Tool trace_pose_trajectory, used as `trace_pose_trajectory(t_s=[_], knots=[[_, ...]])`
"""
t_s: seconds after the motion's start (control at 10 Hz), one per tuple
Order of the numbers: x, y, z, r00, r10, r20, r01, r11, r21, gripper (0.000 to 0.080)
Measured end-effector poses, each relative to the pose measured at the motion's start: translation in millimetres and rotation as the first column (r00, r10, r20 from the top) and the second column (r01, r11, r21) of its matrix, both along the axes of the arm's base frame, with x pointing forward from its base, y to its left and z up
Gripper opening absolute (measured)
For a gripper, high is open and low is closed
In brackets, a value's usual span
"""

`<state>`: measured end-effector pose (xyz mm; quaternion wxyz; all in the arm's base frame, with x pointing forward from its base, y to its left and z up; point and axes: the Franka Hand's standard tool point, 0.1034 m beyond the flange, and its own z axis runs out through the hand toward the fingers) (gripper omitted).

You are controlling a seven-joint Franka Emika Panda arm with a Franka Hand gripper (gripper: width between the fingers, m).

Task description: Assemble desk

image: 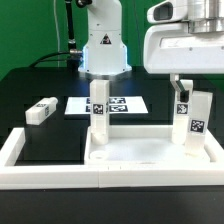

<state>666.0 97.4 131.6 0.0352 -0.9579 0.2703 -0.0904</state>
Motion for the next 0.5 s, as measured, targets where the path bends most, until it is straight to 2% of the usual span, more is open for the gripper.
trace_pose_trajectory(t_s=[0.2, 0.3, 0.5], knots=[[0.3, -4.0, 0.0, 0.993, 0.118, -0.003, -0.118, 0.992, -0.041, 0.0648], [0.2, -4.2, -0.2, 0.996, 0.088, -0.003, -0.088, 0.996, -0.035, 0.0648], [-12.0, -13.5, -6.3, 0.993, 0.081, -0.09, -0.077, 0.996, 0.047, 0.0648]])
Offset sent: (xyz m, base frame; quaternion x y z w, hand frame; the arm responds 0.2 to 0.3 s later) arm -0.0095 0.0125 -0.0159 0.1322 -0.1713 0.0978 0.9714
